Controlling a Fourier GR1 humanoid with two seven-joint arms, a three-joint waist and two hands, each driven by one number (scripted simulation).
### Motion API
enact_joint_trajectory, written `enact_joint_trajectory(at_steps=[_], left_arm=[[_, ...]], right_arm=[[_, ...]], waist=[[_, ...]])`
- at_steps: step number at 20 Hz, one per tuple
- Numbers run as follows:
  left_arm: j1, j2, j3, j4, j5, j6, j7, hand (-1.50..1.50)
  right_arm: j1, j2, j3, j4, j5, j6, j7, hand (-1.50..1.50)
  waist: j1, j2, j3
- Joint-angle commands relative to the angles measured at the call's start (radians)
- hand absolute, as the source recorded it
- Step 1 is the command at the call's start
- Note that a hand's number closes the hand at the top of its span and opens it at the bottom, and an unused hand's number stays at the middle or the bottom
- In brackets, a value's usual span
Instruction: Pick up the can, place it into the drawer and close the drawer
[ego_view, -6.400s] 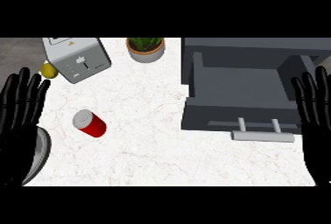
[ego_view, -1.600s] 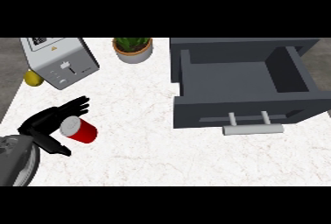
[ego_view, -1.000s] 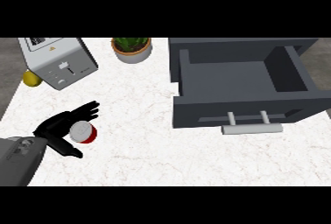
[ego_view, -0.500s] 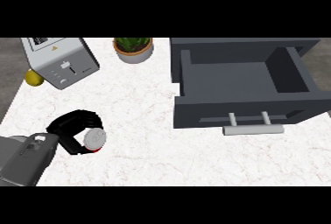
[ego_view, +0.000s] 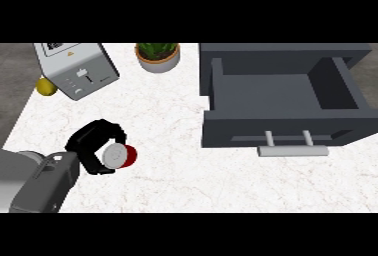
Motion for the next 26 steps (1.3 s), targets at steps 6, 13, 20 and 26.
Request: enact_joint_trajectory(at_steps=[6, 13, 20, 26], left_arm=[[0.02, -0.206, 0.212, -0.103, 0.164, 0.545, -0.109, 1.5], [-0.009, -0.279, 0.14, -0.479, 0.155, 0.778, 0.125, 1.5], [-0.008, -0.282, 0.038, -0.792, 0.127, 0.94, 0.372, 1.5], [0.0, -0.306, -0.076, -1.012, 0.079, 1.083, 0.526, 1.5]], right_arm=[[0.042, 0.024, -0.019, -0.039, 0.01, 0.011, 0.002, -1.5], [0.062, 0.053, -0.045, -0.05, -0.023, 0.028, 0.012, -1.5], [0.006, 0.097, -0.012, -0.098, 0.044, 0.003, 0.041, -1.5], [-0.007, 0.077, -0.054, -0.082, -0.011, 0.008, 0.078, -1.5]], waist=[[0.025, -0.014, 0.004], [0.028, -0.016, 0.004], [0.015, -0.005, 0.002], [0.011, -0.004, 0.002]])
